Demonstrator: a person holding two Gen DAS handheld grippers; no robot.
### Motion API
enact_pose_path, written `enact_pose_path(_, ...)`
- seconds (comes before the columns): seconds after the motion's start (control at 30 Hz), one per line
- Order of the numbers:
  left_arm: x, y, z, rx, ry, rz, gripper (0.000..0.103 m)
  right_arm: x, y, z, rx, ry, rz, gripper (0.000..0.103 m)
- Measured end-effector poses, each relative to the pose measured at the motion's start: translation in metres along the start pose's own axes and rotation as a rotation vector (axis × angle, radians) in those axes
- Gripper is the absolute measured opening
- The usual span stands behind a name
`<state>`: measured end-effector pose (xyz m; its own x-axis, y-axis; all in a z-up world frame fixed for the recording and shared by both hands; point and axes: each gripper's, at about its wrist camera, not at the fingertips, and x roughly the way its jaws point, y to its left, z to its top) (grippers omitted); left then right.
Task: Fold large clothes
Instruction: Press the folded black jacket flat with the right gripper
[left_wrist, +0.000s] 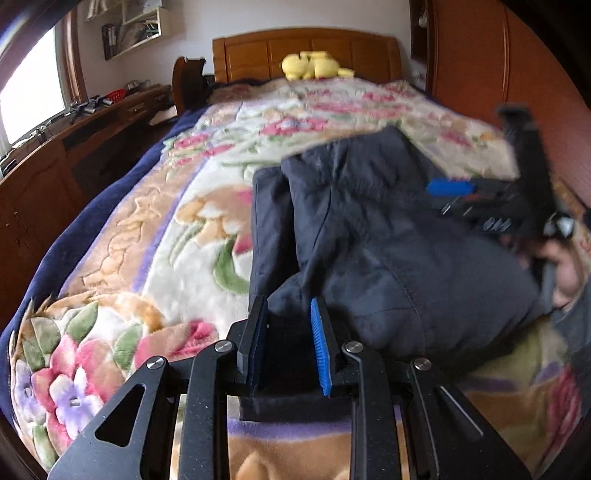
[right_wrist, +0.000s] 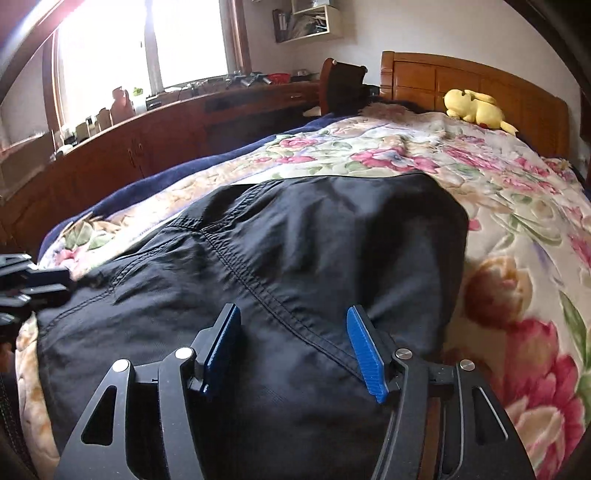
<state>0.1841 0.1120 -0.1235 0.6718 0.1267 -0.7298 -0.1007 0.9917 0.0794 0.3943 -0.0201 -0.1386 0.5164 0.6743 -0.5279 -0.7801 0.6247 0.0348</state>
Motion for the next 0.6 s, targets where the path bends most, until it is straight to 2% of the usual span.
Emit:
enact_pose_path(0.07, 0.008, -0.003, -0.002, 0.016, 0.025, 0.02, 0.025, -0.004, -0.004, -0.001, -0.001, -0.008, -0.023, 0.062)
enact_pose_path(0.17, 0.011, -0.006, -0.006, 0.05, 0.029, 0.052, 0.025, -0.003, -0.011, -0.004, 0.045, -0.002, 0.018, 0.062)
enact_pose_path(0.27, 0.01, -0.005, -0.01, 0.056, 0.033, 0.061, 0.025, -0.002, -0.011, -0.006, 0.042, -0.008, 0.02, 0.062)
enact_pose_path(0.47, 0.0, -0.001, -0.013, 0.043, 0.024, 0.042, 0.025, -0.004, -0.008, -0.011, 0.051, -0.025, 0.016, 0.063)
enact_pose_path(0.6, -0.015, 0.007, -0.018, 0.016, 0.028, -0.004, 0.026, -0.005, -0.012, -0.015, 0.057, -0.032, 0.015, 0.063)
